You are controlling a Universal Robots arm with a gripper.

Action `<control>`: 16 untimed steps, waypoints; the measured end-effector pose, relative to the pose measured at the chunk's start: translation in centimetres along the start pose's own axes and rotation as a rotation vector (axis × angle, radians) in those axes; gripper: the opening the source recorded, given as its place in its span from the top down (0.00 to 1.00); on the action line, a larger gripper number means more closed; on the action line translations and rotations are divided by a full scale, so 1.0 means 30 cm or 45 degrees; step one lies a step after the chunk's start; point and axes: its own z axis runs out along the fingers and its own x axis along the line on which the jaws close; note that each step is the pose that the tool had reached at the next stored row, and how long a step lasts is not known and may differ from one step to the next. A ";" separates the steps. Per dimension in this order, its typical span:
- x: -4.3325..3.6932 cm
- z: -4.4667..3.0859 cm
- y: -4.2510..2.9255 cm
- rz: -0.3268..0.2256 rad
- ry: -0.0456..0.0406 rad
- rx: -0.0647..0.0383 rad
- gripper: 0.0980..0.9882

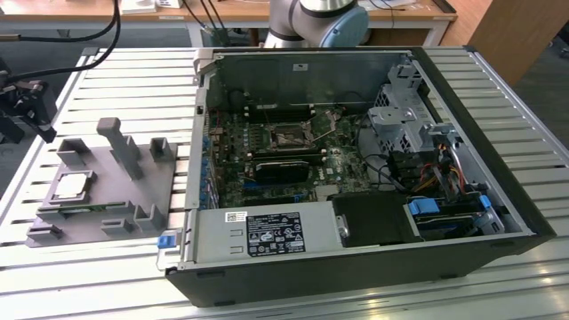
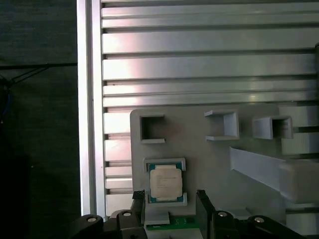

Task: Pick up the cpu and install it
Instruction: 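Pick up the cpu and move it towards the insertion slot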

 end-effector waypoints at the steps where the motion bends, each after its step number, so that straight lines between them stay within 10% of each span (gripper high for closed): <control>1: 0.000 0.006 -0.002 0.000 0.000 0.000 0.52; 7: 0.001 0.042 -0.010 -0.005 0.000 0.000 0.51; 16: 0.002 0.096 -0.024 -0.033 0.002 -0.001 0.17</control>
